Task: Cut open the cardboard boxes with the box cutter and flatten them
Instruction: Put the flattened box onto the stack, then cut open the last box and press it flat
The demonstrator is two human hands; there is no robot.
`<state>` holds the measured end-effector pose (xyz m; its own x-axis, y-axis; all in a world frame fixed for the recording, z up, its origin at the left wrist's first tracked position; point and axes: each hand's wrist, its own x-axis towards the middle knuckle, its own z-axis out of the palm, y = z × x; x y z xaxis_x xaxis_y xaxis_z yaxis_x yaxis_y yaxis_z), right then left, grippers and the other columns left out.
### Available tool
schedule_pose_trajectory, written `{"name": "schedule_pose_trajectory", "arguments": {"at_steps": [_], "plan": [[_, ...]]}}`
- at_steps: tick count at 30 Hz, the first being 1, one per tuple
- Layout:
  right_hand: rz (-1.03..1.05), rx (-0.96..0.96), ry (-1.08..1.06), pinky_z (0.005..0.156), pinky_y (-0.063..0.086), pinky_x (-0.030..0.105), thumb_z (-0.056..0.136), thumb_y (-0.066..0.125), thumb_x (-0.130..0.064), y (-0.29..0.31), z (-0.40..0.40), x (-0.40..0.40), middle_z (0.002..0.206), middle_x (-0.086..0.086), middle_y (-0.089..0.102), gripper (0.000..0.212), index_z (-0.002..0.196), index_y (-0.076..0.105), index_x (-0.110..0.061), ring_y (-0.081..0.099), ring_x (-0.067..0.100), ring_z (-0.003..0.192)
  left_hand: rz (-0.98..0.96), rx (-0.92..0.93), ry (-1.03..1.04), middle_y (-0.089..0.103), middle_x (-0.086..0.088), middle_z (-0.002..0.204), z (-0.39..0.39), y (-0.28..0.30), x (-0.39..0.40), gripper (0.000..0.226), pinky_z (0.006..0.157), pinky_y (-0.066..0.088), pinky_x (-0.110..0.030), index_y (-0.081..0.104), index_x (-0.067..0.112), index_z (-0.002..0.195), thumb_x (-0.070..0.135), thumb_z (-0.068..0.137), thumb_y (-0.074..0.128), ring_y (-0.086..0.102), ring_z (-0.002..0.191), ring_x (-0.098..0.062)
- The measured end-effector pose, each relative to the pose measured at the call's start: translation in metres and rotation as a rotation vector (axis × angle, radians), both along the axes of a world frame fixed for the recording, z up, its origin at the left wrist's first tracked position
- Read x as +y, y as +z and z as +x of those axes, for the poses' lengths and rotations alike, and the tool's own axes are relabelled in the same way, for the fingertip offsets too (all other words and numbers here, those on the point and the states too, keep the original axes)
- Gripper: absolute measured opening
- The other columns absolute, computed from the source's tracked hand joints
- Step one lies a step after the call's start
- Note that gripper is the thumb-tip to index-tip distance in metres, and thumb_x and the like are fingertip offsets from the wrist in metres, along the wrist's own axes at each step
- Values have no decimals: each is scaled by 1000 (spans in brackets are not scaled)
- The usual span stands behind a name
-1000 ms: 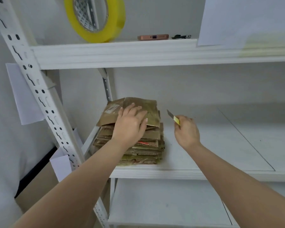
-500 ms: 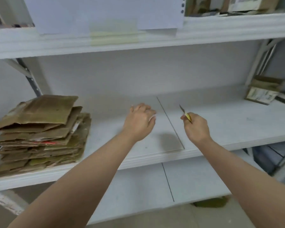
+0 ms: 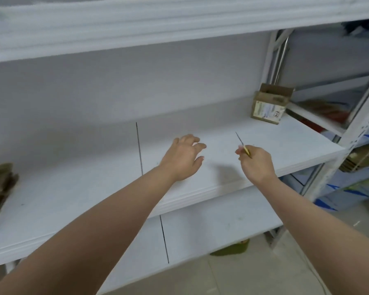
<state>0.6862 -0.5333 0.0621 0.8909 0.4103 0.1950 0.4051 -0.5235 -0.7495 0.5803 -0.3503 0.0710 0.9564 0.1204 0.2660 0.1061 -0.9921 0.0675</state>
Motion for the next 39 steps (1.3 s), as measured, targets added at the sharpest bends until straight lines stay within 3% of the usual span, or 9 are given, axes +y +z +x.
{"name": "schedule_pose_trajectory", "arguments": {"at_steps": [7,14,19,24,28,30,34,37,39], "plan": [[7,-35,-119,85,47,40,101,39,-29,6,102,-23,102,17,67,39,101,67,-2,59,34,97,-46,23,2,37,-7,147,115,-3,3,45,113,22,-36,42,18,142,30,98,45,24,140,-24],[60,95,-227,81,42,32,100,41,-27,-12,196,-77,102,10,68,33,107,68,-9,59,29,98,-86,59,-108,35,-10,148,229,-13,-52,50,113,22,-36,38,15,144,28,97,48,26,139,-26],[52,130,-193,89,46,39,99,43,-25,-14,258,-87,103,13,67,31,106,67,-7,58,31,101,-138,51,-130,38,-9,147,300,-22,-96,55,111,27,-37,35,15,146,27,94,51,31,136,-26],[19,126,-114,88,50,46,99,43,-32,-18,321,-100,99,15,67,37,103,66,-4,61,32,94,-116,-34,19,40,-10,143,365,-8,-105,59,103,32,-36,34,13,144,22,90,55,37,130,-29],[-63,122,-48,83,51,42,99,42,-35,-22,362,-118,98,15,67,37,104,66,-7,61,33,89,-71,-67,134,22,-10,154,409,9,-110,68,113,23,-42,22,12,149,16,90,56,19,143,-29],[-87,128,-7,83,51,42,99,42,-34,-22,376,-123,97,15,67,37,105,67,-7,62,33,89,-21,-33,193,18,-8,156,425,10,-112,62,116,15,-45,25,13,148,16,93,53,8,147,-27],[-108,149,74,84,51,43,99,43,-35,-26,391,-120,95,12,67,36,104,66,-8,62,30,88,24,23,313,35,-3,151,430,1,-103,29,117,7,-45,52,15,126,22,99,44,12,147,-23],[-106,153,129,84,51,44,99,40,-38,-28,393,-109,97,13,65,40,104,65,-7,62,32,89,66,-56,318,57,-5,130,409,3,-95,25,117,5,-44,56,15,120,21,99,43,31,138,-24],[-101,144,166,84,49,39,100,40,-37,-25,386,-94,100,12,64,38,105,65,-8,60,32,94,109,-119,330,63,-9,115,386,11,-87,28,115,11,-46,54,12,124,15,98,44,47,122,-29]]}}
